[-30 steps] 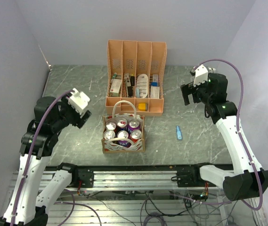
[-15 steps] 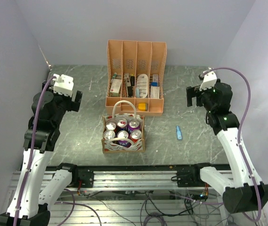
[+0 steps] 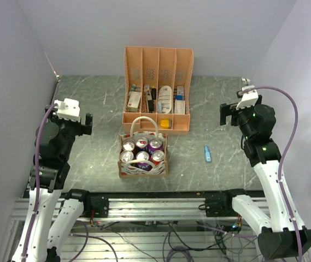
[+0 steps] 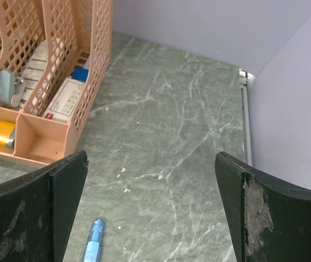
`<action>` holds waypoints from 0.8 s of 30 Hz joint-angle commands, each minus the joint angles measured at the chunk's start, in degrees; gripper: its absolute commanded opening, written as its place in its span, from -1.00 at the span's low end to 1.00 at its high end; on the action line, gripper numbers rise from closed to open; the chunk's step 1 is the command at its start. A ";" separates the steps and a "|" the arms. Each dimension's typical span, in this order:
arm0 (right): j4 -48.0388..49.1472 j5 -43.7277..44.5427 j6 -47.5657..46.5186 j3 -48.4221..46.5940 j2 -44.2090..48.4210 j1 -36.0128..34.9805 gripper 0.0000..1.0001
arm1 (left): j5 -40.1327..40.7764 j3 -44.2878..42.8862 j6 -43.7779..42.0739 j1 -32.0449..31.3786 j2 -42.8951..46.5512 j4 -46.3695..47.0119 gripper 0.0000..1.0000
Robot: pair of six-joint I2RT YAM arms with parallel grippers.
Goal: Place the beverage into the canvas bag
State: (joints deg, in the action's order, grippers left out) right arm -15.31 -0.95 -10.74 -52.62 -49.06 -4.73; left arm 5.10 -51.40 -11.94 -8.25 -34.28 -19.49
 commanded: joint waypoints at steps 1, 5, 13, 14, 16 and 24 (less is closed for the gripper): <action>1.77 2.25 -0.25 -0.05 2.49 1.04 1.00 | -0.99 0.95 2.12 0.96 0.72 3.14 0.99; 2.51 5.97 0.15 0.89 3.45 1.50 1.00 | 1.55 0.69 3.23 1.19 0.80 2.93 0.99; 3.15 11.47 -0.14 1.52 3.97 2.16 1.00 | 3.55 1.13 3.96 1.22 1.78 1.96 0.99; 3.24 11.62 -0.22 1.67 4.05 2.20 1.00 | 3.53 1.19 3.87 1.22 1.81 2.08 0.99; 3.07 11.34 -0.29 1.55 3.99 2.20 1.00 | 4.46 0.36 4.48 1.22 2.18 1.56 0.99; 2.29 8.75 -1.42 1.80 3.72 2.27 1.00 | 7.63 1.00 4.32 1.22 2.58 1.72 0.99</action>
State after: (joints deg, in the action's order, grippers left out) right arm -13.87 8.60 -11.16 -51.37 -45.56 -2.94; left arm 10.02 -50.52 -8.08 -7.68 -32.56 -19.38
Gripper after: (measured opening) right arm 0.999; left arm 0.994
